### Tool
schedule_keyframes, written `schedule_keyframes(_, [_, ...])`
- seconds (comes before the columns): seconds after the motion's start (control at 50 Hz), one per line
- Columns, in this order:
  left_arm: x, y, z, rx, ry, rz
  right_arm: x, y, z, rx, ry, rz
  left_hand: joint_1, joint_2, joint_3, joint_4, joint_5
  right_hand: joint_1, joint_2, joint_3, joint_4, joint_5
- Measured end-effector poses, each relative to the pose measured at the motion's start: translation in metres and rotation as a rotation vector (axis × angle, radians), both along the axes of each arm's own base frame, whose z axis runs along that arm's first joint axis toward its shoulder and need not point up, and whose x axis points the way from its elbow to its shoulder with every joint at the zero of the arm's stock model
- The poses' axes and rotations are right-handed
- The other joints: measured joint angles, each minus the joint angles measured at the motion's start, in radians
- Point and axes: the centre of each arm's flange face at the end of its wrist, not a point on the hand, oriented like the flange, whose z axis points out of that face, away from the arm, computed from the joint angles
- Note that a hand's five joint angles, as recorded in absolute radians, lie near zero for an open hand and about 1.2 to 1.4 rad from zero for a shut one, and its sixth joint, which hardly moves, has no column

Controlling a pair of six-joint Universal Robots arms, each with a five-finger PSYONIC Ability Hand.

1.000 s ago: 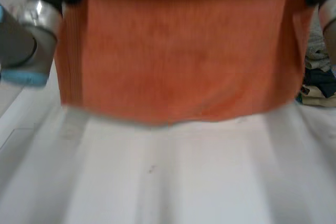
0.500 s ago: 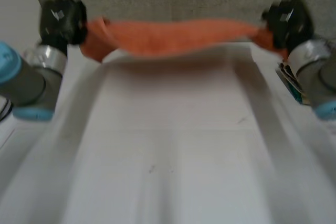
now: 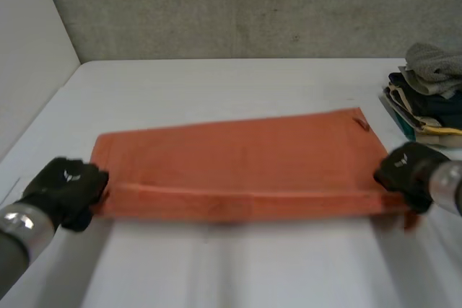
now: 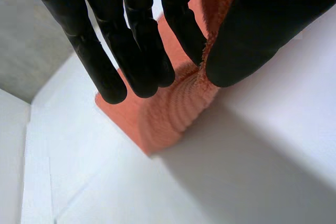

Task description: Fold the laundry.

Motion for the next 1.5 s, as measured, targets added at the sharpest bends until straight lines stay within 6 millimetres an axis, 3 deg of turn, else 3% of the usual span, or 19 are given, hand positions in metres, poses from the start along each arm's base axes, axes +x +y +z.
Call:
schedule_keyframes(0.08, [0.002, 0.02, 0.006, 0.042, -0.05, -0.043, -0.006, 0.015, 0.007, -0.022, 0.09, 0.056, 0.0, 0.0, 0.0, 0.0, 0.0, 0.0, 0.0, 0.0, 0.0, 0.0])
schedule_keyframes(0.16, [0.0, 0.012, 0.009, 0.014, -0.055, -0.057, -0.003, 0.006, 0.007, -0.088, 0.09, 0.062, 0.0, 0.0, 0.0, 0.0, 0.0, 0.0, 0.0, 0.0, 0.0, 0.0])
schedule_keyframes(0.26, [-0.006, -0.032, 0.01, -0.119, -0.016, -0.035, 0.021, -0.033, -0.005, -0.241, 0.009, 0.061, 0.0, 0.0, 0.0, 0.0, 0.0, 0.0, 0.0, 0.0, 0.0, 0.01])
schedule_keyframes(0.36, [-0.011, -0.073, -0.002, -0.172, 0.046, 0.029, 0.056, -0.068, -0.024, -0.361, -0.056, 0.092, 0.0, 0.0, 0.0, 0.0, 0.0, 0.0, 0.0, 0.0, 0.0, 0.015])
schedule_keyframes(0.58, [-0.03, -0.125, -0.028, -0.183, 0.059, 0.129, 0.092, -0.136, -0.07, -0.583, -0.072, 0.155, 0.0, 0.0, 0.0, 0.0, 0.006, 0.0, 0.0, 0.0, 0.0, 0.015])
schedule_keyframes(0.6, [-0.033, -0.129, -0.029, -0.189, 0.06, 0.13, 0.094, -0.14, -0.073, -0.604, -0.072, 0.167, 0.0, 0.0, 0.0, 0.0, 0.006, -0.031, -0.044, -0.051, -0.04, -0.025])
schedule_keyframes(0.66, [-0.044, -0.139, -0.03, -0.208, 0.074, 0.12, 0.099, -0.15, -0.083, -0.662, -0.078, 0.204, 0.0, -0.015, -0.014, -0.018, 0.002, -0.588, -0.613, -0.581, -0.585, -0.581])
schedule_keyframes(0.7, [-0.052, -0.144, -0.029, -0.219, 0.089, 0.11, 0.102, -0.154, -0.088, -0.691, -0.09, 0.227, -0.613, -0.576, -0.567, -0.563, -0.525, -0.876, -0.917, -0.916, -0.922, -0.917])
schedule_keyframes(0.72, [-0.055, -0.146, -0.029, -0.223, 0.096, 0.107, 0.103, -0.155, -0.089, -0.698, -0.094, 0.233, -0.774, -0.701, -0.691, -0.712, -0.675, -0.902, -0.951, -0.956, -0.96, -0.949])
schedule_keyframes(0.74, [-0.058, -0.148, -0.028, -0.227, 0.102, 0.104, 0.103, -0.156, -0.09, -0.707, -0.103, 0.24, -0.774, -0.701, -0.691, -0.712, -0.675, -0.907, -0.966, -0.98, -0.983, -0.967])
schedule_keyframes(0.76, [-0.06, -0.149, -0.027, -0.231, 0.109, 0.101, 0.104, -0.157, -0.089, -0.713, -0.111, 0.244, -0.928, -0.925, -0.907, -0.93, -0.876, -0.907, -0.966, -0.985, -0.991, -0.967])
schedule_keyframes(0.9, [-0.063, -0.149, -0.01, -0.265, 0.139, 0.099, 0.092, -0.162, -0.069, -0.695, -0.229, 0.219, -0.939, -0.992, -0.987, -1.003, -0.939, -0.907, -0.966, -0.986, -0.993, -0.967])
schedule_keyframes(1.0, [-0.057, -0.137, 0.008, -0.29, 0.151, 0.098, 0.059, -0.162, -0.036, -0.567, -0.331, 0.081, -0.939, -0.992, -0.987, -1.003, -0.939, -0.907, -0.966, -0.986, -0.993, -0.967])
schedule_keyframes(1.1, [-0.053, -0.123, 0.013, -0.287, 0.152, 0.091, 0.026, -0.156, -0.018, -0.381, -0.439, -0.081, -0.939, -0.992, -0.987, -1.003, -0.939, -0.907, -0.966, -0.986, -0.993, -0.967])
schedule_keyframes(1.22, [-0.054, -0.113, 0.009, -0.272, 0.149, 0.078, 0.009, -0.153, -0.017, -0.259, -0.52, -0.154, -0.939, -0.992, -0.987, -1.003, -0.939, -0.907, -0.966, -0.986, -0.993, -0.967])
schedule_keyframes(1.3, [-0.055, -0.112, 0.008, -0.268, 0.152, 0.072, 0.007, -0.156, -0.029, -0.231, -0.527, -0.149, -0.939, -0.992, -0.987, -1.003, -0.939, -0.907, -0.966, -0.986, -0.993, -0.967])
schedule_keyframes(1.4, [-0.058, -0.113, 0.009, -0.27, 0.162, 0.067, 0.013, -0.173, -0.049, -0.357, -0.47, -0.061, -0.939, -0.992, -0.987, -1.003, -0.939, -0.907, -0.966, -0.986, -0.993, -0.967])
schedule_keyframes(1.5, [-0.06, -0.116, 0.01, -0.275, 0.169, 0.064, 0.02, -0.192, -0.046, -0.621, -0.435, 0.051, -0.939, -0.992, -0.987, -1.003, -0.939, -0.907, -0.966, -0.986, -0.993, -0.967])
